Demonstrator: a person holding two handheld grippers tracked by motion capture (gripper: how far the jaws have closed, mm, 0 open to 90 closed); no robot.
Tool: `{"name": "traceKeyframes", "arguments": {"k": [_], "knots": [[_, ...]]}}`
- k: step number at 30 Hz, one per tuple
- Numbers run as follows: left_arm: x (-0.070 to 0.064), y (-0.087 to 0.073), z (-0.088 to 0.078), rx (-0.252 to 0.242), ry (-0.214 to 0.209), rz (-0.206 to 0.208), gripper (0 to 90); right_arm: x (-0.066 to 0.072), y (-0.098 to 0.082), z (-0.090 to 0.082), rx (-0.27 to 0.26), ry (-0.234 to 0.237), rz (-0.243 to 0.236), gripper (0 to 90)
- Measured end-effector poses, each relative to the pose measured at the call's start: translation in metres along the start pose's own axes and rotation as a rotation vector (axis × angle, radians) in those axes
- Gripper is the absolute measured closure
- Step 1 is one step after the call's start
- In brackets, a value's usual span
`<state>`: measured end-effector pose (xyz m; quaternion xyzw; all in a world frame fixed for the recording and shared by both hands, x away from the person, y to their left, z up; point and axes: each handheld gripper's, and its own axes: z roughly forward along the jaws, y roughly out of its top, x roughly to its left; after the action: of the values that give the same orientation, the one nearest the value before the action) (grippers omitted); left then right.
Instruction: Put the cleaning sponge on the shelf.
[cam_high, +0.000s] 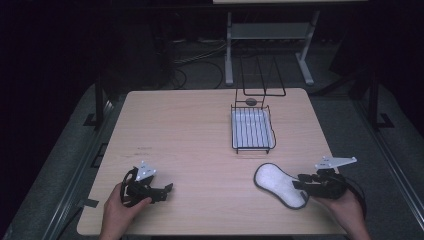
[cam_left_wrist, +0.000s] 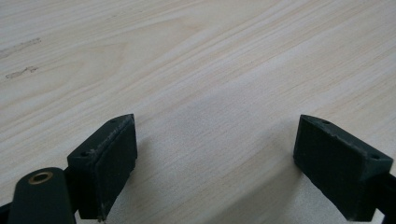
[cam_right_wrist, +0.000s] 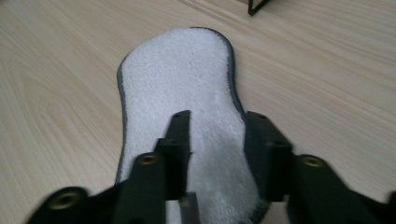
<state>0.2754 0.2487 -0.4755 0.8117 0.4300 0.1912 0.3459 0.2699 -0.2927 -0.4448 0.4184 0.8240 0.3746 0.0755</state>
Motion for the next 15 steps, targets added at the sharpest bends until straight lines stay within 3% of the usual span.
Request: {"name": "traceKeyframes", "arguments": {"k": [1,2,3,7,15], "knots": [[0.0,0.0,0.0,0.0,0.0,0.0,12.7,0.003,0.003,0.004,0.014,0.0,-0.003,39.1],[0.0,0.0,0.0,0.0,0.0,0.0,12.8,0.003,0.003,0.004,0.014,0.0,-0.003,39.1],[0.0,0.0,0.0,0.0,0.0,0.0,12.7,0.006,0.006,0.008,0.028,-0.006,-0.006,31.7],[0.0,0.0,0.0,0.0,0.0,0.0,12.7,0.009,0.013,0.013,0.021,-0.012,-0.018,20.4],[0.0,0.0,0.0,0.0,0.0,0.0,12.8,0.014,0.023,0.028,0.052,-0.024,-0.064,15.7]]}}
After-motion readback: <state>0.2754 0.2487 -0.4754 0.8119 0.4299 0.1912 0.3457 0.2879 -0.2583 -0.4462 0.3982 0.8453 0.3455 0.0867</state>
